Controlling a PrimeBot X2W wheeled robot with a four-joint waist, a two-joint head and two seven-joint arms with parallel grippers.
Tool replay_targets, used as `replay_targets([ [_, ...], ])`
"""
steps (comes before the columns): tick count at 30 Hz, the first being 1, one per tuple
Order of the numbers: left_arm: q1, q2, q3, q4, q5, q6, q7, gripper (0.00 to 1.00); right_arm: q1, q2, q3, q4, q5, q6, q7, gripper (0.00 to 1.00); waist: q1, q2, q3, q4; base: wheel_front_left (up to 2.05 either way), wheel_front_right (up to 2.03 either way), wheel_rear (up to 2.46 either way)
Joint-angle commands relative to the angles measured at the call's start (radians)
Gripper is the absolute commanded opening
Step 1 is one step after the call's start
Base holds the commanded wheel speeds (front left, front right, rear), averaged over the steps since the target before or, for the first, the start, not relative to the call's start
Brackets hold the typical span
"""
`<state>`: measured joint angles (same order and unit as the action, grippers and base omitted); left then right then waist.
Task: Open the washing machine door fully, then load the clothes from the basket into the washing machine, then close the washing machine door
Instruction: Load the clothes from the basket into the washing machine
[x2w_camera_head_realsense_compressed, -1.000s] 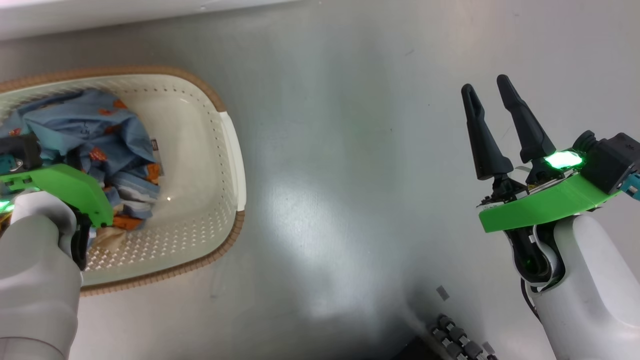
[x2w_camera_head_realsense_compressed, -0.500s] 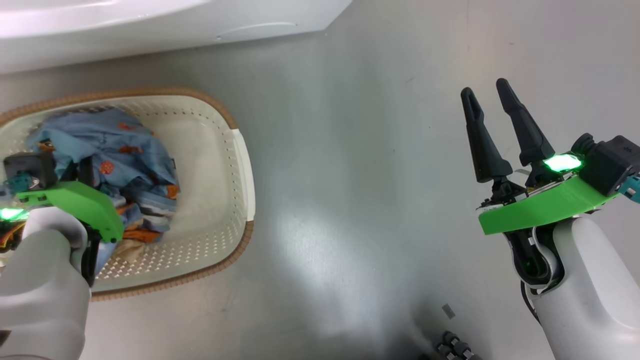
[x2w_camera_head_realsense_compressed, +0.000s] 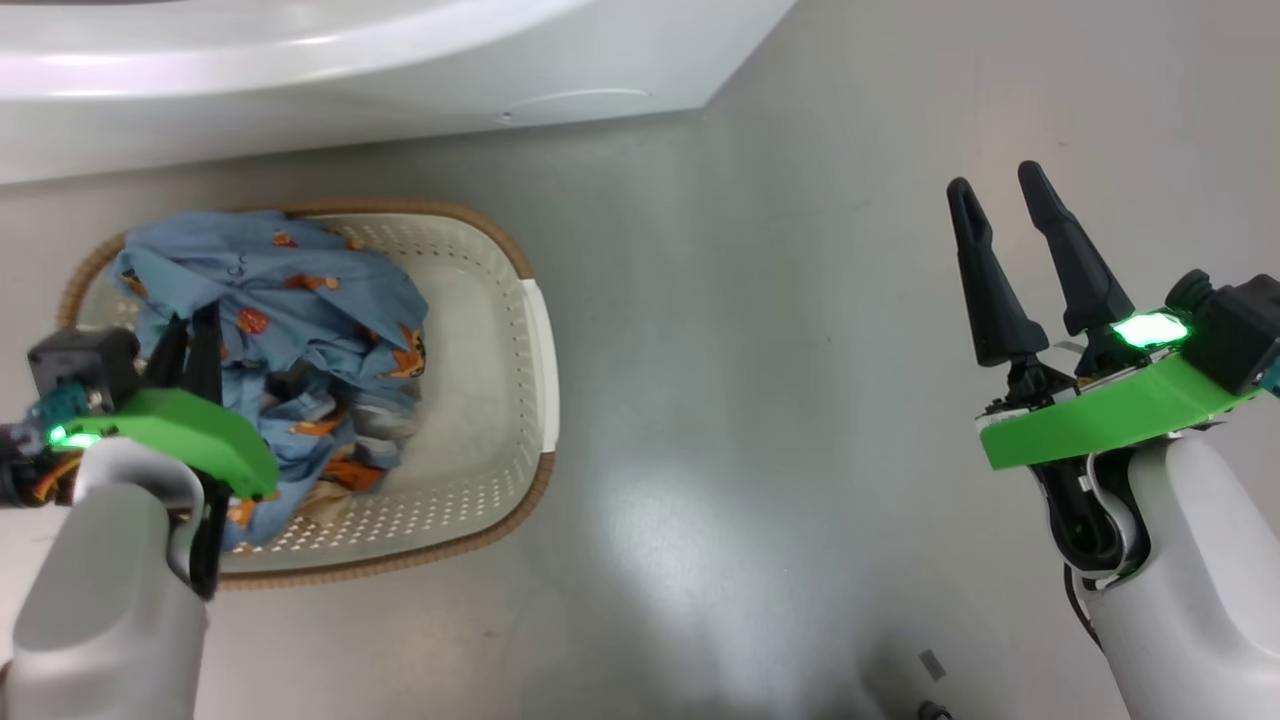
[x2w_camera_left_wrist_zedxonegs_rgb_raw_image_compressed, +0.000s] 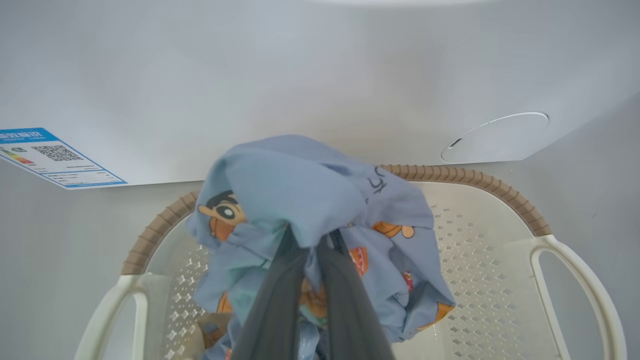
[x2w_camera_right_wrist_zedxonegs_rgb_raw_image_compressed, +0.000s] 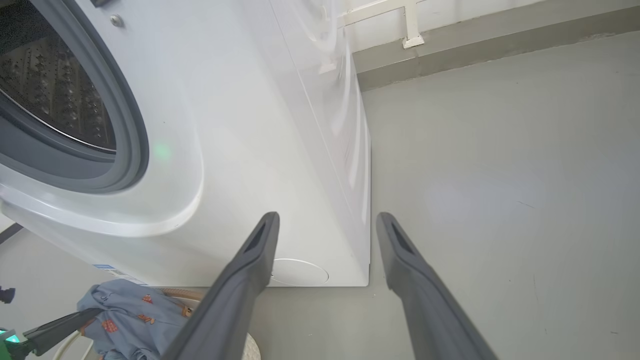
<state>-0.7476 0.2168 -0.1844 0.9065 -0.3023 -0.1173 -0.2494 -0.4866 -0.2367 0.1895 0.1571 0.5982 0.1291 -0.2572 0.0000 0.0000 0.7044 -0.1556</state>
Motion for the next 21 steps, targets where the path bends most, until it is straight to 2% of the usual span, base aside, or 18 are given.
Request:
replay_targets([
  [1,0.059,0.03,0.034,-0.06,0.001,0.012,-0.012,0.0,0.055,-0.014,0.019,-0.018,-0.006,0.002,-0.005,1.0,0.0,0.0,-0.022,0.022,0.0,0.0,0.0],
  [16,0.33,-0.011,0.107,-0.486,0.043,0.044,-0.012,0.0,0.09,-0.026,0.014,0.002,0.001,0.002,-0.005,1.0,0.0,0.0,-0.13,0.061,0.0,0.0,0.0],
  [21,0.382,-0.021,0.116,-0.561,0.053,0.046,-0.012,0.0,0.104,-0.029,0.015,0.009,0.001,0.002,-0.005,1.0,0.0,0.0,-0.162,0.067,0.0,0.0,0.0],
])
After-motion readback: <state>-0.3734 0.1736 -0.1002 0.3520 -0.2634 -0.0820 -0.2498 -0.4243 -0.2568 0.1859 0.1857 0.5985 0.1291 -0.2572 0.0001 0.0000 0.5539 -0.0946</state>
